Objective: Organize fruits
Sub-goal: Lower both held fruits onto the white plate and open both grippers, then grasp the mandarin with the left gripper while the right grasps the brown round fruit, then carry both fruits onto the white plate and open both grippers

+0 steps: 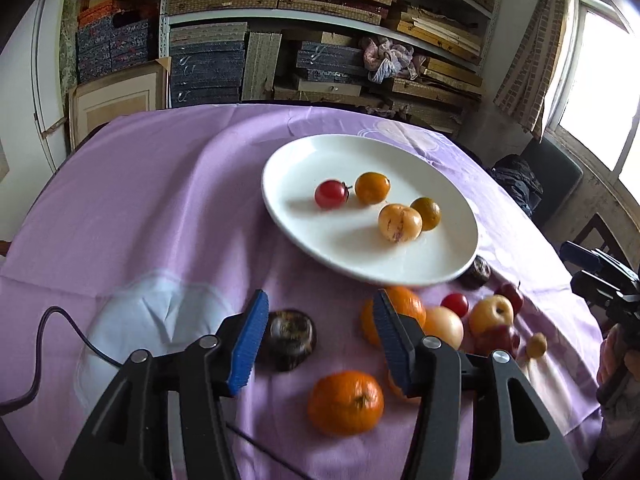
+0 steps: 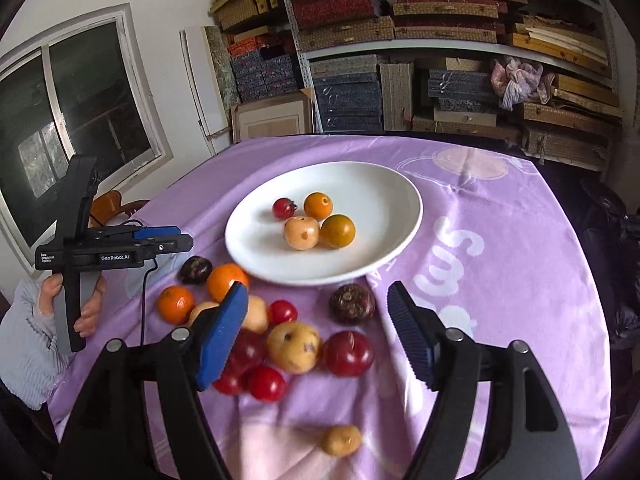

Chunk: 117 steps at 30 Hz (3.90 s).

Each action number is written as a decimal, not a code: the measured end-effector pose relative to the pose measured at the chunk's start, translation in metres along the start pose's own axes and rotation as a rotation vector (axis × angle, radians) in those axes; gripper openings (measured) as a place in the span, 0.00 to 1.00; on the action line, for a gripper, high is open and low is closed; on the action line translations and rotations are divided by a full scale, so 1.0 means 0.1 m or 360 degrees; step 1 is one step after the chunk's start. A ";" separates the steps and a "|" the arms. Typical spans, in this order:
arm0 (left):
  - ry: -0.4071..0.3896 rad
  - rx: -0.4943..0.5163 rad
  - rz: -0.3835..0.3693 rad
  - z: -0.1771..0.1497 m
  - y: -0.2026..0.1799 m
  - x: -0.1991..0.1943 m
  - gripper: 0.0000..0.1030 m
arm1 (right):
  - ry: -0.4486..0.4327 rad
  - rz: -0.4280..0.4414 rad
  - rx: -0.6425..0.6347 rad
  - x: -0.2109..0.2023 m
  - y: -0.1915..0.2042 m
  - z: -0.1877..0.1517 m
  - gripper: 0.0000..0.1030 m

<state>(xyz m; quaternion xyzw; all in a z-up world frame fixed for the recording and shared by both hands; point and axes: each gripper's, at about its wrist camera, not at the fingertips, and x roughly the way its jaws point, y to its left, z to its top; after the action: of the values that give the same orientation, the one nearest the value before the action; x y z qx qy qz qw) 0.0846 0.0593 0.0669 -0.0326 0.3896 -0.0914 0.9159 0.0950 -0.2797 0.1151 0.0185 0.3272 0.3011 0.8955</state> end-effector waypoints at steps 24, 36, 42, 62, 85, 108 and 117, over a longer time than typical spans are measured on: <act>0.0012 0.0105 0.0032 -0.58 -0.25 0.04 0.53 | 0.0073 -0.0002 0.0085 -0.02 -0.02 -0.59 0.82; 0.0032 0.0128 0.0055 -0.62 -0.29 0.10 0.53 | 0.0110 -0.0024 0.0035 0.00 0.03 -0.58 0.82; 0.0036 0.0104 0.0049 -0.61 -0.26 0.10 0.53 | 0.0130 -0.0012 0.0016 0.02 0.05 -0.60 0.82; 0.0048 0.0099 0.0034 -0.62 -0.24 0.14 0.53 | 0.0268 -0.0036 0.0048 0.15 -0.02 -0.65 0.65; 0.0053 0.0106 0.0033 -0.62 -0.25 0.14 0.48 | 0.0385 -0.0071 0.0061 0.14 -0.12 -0.78 0.43; -0.0082 0.0094 0.0090 -0.54 -0.25 -0.12 0.45 | 0.0346 0.0001 0.0149 0.12 -0.25 -0.70 0.25; -0.0244 0.0090 0.0160 0.40 -0.24 -0.46 0.45 | -0.0135 0.0004 0.0063 -0.42 -0.13 0.67 0.25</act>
<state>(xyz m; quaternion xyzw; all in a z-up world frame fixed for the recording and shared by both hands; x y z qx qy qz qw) 0.0786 0.0445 0.1300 0.0058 0.3169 -0.0535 0.9469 0.1168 -0.3023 0.1889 0.0493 0.2949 0.2946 0.9077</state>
